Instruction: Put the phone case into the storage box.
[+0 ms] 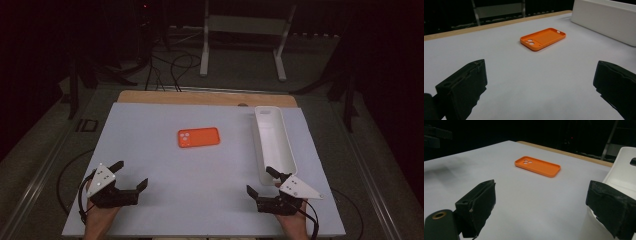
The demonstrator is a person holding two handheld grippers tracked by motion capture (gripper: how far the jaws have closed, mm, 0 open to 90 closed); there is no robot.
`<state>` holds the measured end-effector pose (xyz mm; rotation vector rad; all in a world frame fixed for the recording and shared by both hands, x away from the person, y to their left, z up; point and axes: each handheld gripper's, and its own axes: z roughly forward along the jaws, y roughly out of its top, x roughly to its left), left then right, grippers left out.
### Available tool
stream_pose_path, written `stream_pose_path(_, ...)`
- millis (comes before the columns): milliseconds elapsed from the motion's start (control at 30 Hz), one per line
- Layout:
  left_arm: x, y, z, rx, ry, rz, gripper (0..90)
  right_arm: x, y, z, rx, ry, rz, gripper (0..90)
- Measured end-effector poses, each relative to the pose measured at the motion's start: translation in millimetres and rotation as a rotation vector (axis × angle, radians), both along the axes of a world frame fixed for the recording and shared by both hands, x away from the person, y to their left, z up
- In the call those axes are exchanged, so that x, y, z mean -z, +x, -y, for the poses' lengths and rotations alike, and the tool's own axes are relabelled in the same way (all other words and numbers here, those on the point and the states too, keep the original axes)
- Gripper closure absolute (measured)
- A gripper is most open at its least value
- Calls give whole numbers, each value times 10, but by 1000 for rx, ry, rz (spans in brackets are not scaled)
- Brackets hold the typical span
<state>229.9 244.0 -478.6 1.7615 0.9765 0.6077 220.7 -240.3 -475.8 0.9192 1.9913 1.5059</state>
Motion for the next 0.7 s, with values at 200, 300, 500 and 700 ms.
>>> stream_pose_path(200, 3, 2, 13, -3, 4, 2, 0, 6, -7, -8, -2, -5, 5, 92)
stream_pose_path(300, 4, 1, 11, -4, 4, 0, 0, 8, -10, -14, -1, -5, 7, 92)
stream_pose_path(500, 2, -5, 10, -3, 4, 1, 0, 18, -15, -34, 2, -9, 9, 92)
stream_pose_path(700, -2, 10, 39, -9, 11, -9, 0, 20, -15, -40, 8, -1, 4, 92)
